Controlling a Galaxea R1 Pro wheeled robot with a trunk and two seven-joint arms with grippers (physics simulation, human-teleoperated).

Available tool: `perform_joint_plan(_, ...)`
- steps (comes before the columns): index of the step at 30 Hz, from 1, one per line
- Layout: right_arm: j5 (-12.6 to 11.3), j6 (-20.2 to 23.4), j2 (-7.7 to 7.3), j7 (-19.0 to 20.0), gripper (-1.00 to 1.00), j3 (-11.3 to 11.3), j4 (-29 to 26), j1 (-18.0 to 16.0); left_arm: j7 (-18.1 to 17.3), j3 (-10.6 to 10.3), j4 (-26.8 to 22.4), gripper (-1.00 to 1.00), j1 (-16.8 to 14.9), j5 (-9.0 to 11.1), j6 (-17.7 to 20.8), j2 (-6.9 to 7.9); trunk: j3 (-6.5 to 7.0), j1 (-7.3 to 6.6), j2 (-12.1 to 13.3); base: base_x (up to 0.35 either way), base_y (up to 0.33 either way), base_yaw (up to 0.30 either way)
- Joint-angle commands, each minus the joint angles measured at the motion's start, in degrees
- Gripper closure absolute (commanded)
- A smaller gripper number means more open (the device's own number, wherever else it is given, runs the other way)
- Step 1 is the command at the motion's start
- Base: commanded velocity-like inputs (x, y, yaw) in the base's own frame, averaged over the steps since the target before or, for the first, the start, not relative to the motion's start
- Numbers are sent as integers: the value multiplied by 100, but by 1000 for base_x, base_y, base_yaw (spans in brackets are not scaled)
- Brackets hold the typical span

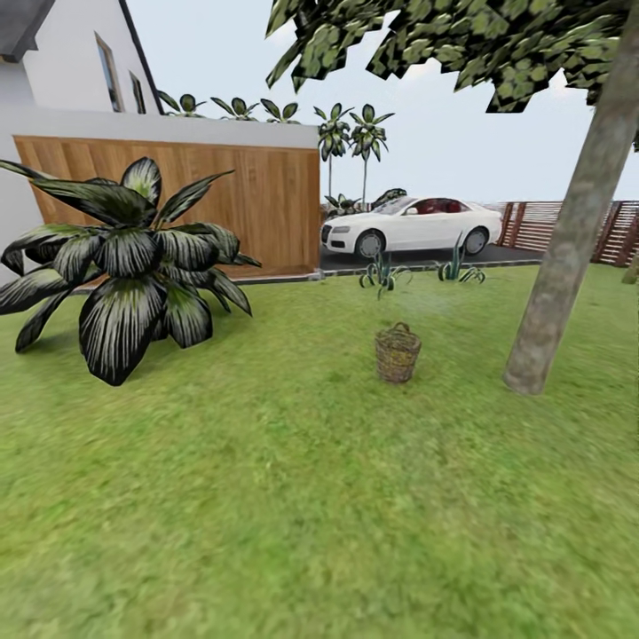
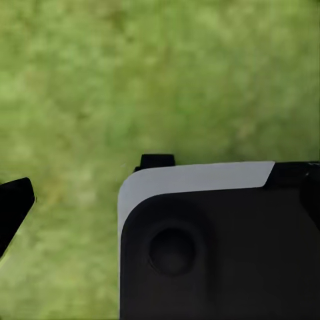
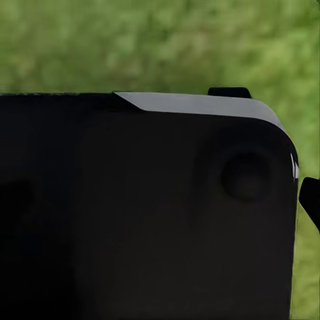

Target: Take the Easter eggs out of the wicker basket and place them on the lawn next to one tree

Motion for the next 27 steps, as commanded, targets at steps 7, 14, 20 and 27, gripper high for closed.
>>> perform_joint_plan(7, -3, -21, 0, 5, -100, -4, 3, -2, -7, 2, -1, -100, -3, 0, -19, 1, -8, 3, -3, 273, 215, -23)
perform_joint_plan(14, -3, -21, 7, 4, -100, -4, 3, -2, -7, 2, -4, -100, -3, 0, -26, 1, -9, 3, -3, 264, 236, -2)
perform_joint_plan(20, -3, -21, 32, 6, -100, -2, 10, -2, -8, 2, -4, -100, -3, 0, -26, 1, -16, 3, -3, 263, 239, -17)
perform_joint_plan(27, -3, -21, 35, 6, -100, -3, 11, -2, -7, 2, -4, -100, -3, 0, -26, 1, -37, 3, -3, 262, 241, -175)
